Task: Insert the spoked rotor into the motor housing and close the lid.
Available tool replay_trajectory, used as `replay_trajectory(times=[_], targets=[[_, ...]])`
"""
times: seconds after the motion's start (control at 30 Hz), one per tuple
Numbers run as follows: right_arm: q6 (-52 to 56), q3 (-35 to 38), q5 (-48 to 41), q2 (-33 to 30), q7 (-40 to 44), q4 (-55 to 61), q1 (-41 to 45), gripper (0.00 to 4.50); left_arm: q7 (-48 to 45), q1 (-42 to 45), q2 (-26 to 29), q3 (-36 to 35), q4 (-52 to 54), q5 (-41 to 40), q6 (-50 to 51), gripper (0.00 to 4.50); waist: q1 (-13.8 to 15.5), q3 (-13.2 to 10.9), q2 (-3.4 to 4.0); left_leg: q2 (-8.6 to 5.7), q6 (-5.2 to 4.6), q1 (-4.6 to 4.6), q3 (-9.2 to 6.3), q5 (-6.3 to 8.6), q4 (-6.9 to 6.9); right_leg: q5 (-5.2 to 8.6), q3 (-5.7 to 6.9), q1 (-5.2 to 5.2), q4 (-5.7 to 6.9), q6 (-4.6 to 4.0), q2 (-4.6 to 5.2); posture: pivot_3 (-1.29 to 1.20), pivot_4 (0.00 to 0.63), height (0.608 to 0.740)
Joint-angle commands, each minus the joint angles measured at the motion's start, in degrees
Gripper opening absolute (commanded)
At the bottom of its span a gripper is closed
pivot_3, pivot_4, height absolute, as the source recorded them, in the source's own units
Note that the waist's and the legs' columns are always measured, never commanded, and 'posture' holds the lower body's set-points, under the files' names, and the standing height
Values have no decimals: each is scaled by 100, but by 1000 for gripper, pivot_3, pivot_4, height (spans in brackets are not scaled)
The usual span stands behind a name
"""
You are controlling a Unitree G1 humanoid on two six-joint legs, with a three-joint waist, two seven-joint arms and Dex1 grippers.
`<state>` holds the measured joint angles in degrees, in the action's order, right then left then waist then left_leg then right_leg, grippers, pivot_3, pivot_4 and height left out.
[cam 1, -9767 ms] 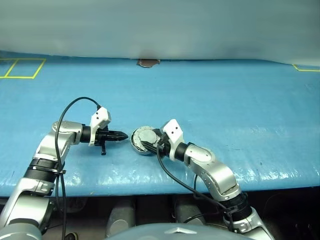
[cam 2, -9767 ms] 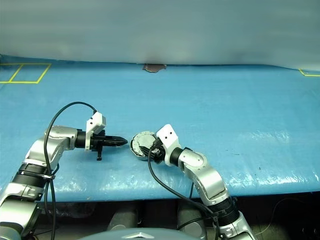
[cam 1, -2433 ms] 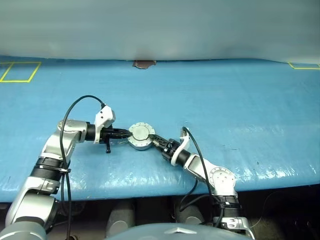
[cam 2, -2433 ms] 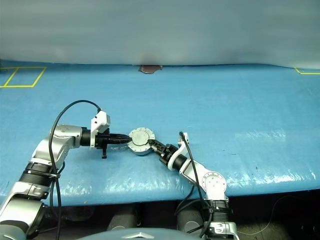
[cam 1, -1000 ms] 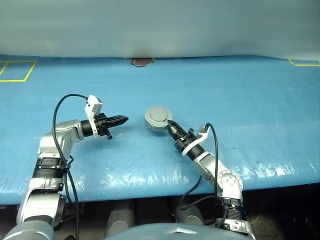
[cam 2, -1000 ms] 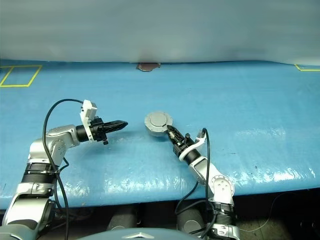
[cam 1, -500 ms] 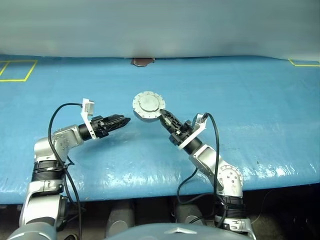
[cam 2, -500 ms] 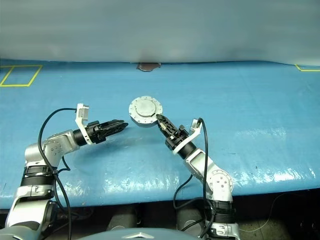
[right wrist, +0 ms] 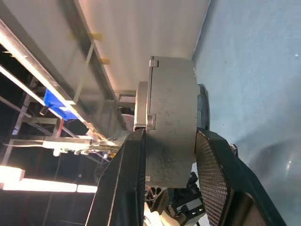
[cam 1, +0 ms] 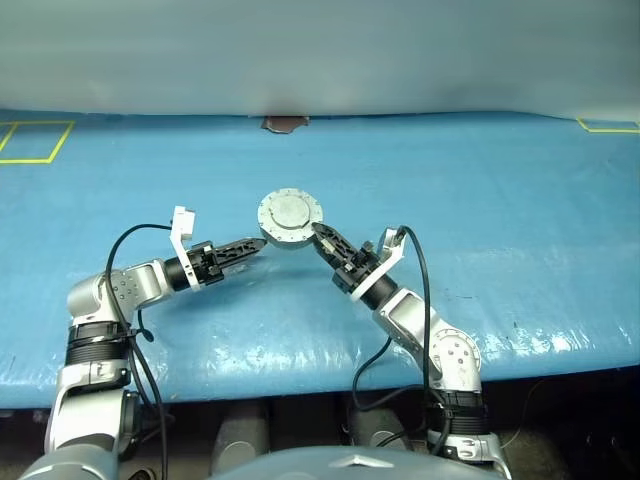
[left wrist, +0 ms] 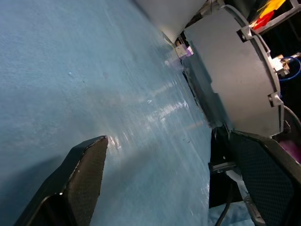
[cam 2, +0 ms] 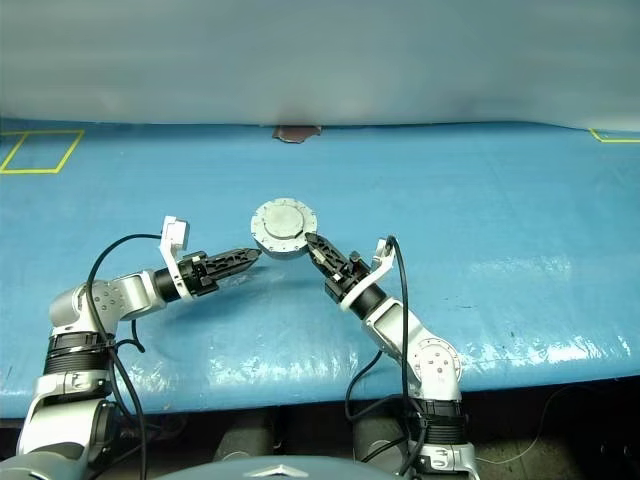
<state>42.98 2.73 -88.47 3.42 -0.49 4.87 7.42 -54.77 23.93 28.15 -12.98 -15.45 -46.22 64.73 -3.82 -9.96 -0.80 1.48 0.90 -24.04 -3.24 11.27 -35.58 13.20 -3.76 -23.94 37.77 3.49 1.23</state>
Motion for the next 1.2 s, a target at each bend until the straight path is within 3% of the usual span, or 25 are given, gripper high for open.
replay_trajectory(times=[0.03, 0.23, 0.83, 1.2], targets=[[20, -78, -54, 329, 67, 111, 160, 1177, 14, -38, -13, -80, 263, -216, 160, 4486, 0, 0, 0, 0, 0, 0, 0, 0, 0, 1, 0, -1, 1, -1, 0, 0, 150, 740], [13, 25, 18, 350, 28, -75, 193, 1177, 27, -67, 48, -119, 384, -303, 259, 4486, 6, 0, 0, -1, 0, -1, 0, 0, -1, 1, -1, 0, 0, -2, 1, 0, 150, 740], [361, -274, 157, 281, 209, 364, 148, 1177, 973, 152, -767, -782, -206, -655, 261, 4486, 15, 0, -1, -3, 0, 0, -1, 0, -13, -7, 1, 6, 1, 11, 1, 0, 150, 740], [481, -329, 278, 281, 256, 412, 184, 1177, 1161, 23, -1064, -765, -121, -830, 459, 4486, 12, 0, -1, -4, 0, -1, -1, 0, -20, -11, 0, 9, 1, 17, 1, 0, 150, 740]])
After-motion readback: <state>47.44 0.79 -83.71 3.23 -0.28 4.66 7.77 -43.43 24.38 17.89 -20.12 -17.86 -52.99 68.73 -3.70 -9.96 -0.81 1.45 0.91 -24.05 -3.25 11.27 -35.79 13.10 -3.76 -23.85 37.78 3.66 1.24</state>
